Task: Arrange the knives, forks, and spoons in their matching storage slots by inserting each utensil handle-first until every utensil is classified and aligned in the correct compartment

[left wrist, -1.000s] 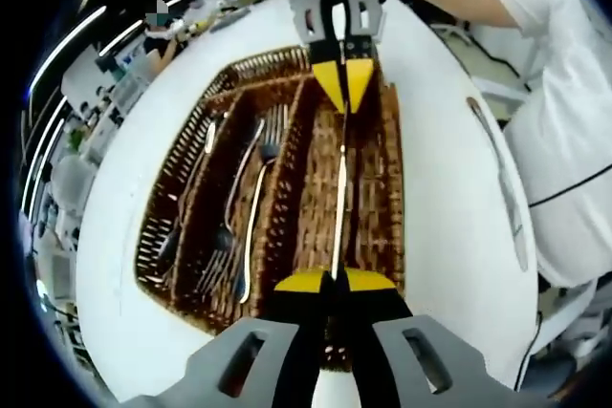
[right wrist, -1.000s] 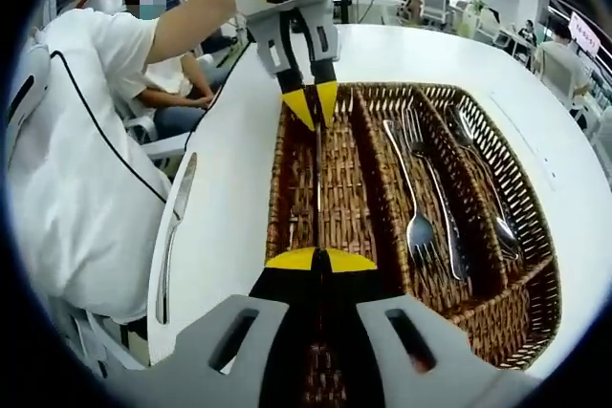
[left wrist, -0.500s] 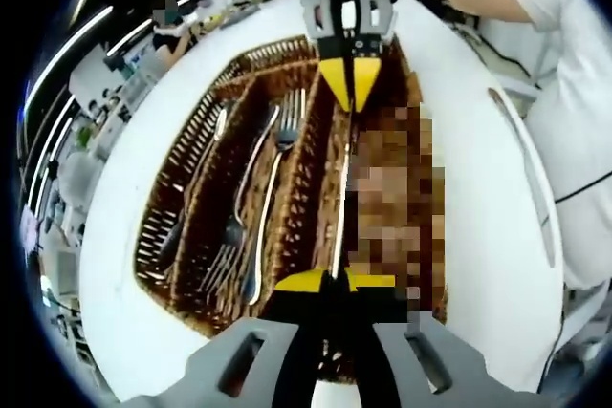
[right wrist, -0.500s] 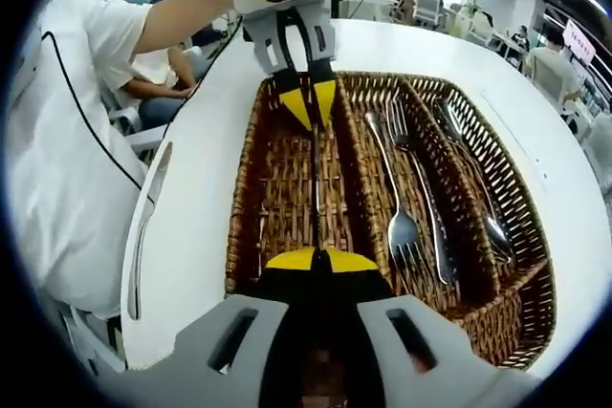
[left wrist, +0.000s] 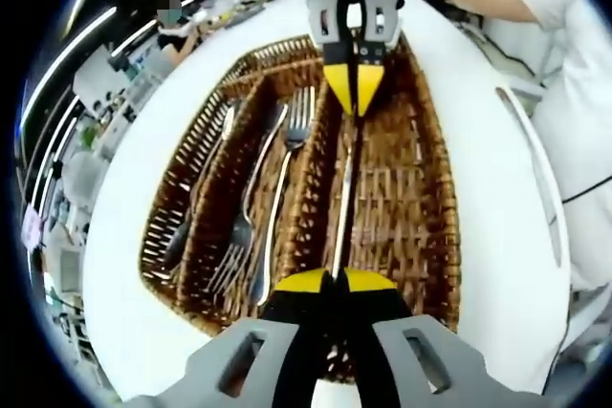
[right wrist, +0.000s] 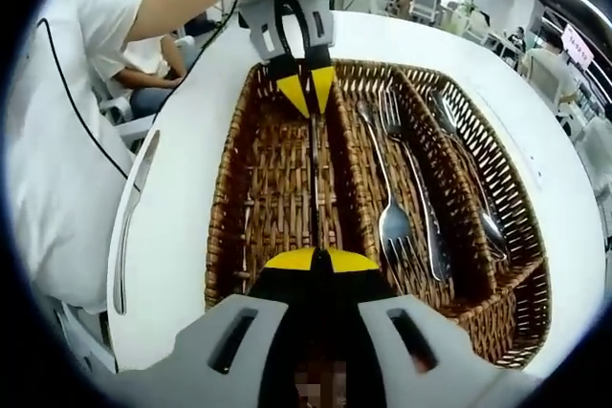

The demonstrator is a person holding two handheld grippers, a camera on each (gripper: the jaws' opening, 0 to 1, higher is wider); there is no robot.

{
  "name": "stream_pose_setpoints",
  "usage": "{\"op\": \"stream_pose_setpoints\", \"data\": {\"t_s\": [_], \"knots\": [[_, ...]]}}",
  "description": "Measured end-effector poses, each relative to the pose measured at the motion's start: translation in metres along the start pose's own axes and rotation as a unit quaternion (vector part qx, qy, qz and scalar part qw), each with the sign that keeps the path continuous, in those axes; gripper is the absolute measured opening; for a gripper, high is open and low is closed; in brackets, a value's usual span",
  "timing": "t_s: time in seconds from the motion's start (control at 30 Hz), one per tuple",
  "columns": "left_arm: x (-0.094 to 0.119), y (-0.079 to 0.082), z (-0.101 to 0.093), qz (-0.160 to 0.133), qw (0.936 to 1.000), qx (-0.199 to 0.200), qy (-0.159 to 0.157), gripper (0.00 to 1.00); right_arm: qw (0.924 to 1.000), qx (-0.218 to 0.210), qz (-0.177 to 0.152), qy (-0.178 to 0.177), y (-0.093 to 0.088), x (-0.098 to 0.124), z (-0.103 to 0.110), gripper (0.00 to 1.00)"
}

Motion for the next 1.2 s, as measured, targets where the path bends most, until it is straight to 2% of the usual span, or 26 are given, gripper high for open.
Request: {"op": "stream_pose_setpoints", "data": {"t_s": [0.4, 1.2], "knots": [[0.0012, -0.0005, -0.0057, 0.001, 1.0, -0.002, -0.004, 0.07, 0.9999, -0.004, 0.01, -0.005, -0.0032, -0.001, -0.0002, 0.03], [0.0023, -0.0041, -0.0067, 0.014, 0.9998, 0.0, -0.013, 0.09, 0.9997, -0.004, 0.023, 0.004, -0.0069, 0.0028, 0.0051, 0.13]]}}
Point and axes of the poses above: the point that each gripper's makers call its tool centre point, and the gripper's own axes: x roughly backward along the fingers, z roughly to its left, y roughly out of its top, the point moved 7 cm from there along x, roughly backward along the fingers, and after that the axes turned 8 degrees about -z, right-handed, at the moved point
